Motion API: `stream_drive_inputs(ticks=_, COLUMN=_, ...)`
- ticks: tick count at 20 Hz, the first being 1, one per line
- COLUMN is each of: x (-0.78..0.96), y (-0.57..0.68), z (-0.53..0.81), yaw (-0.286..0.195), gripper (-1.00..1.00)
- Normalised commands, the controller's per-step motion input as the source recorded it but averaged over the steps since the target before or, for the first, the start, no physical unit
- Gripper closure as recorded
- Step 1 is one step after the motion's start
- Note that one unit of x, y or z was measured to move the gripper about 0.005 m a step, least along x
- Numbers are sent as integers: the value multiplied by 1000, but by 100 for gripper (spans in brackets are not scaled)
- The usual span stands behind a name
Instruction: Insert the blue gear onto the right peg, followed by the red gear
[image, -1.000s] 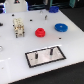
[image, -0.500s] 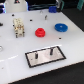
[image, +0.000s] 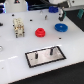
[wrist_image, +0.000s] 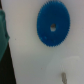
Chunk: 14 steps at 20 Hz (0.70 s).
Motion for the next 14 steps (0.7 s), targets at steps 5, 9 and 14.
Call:
stream_drive_inputs(ticks=5, x=-317, y=-178, z=-519, yaw=0, gripper=-100)
stream_drive_inputs(ticks=9, x=-314, y=-250, z=-437, yaw=0, gripper=-100)
stream_drive_inputs(ticks=14, x=-416, y=-176, z=-329, yaw=0, gripper=-100)
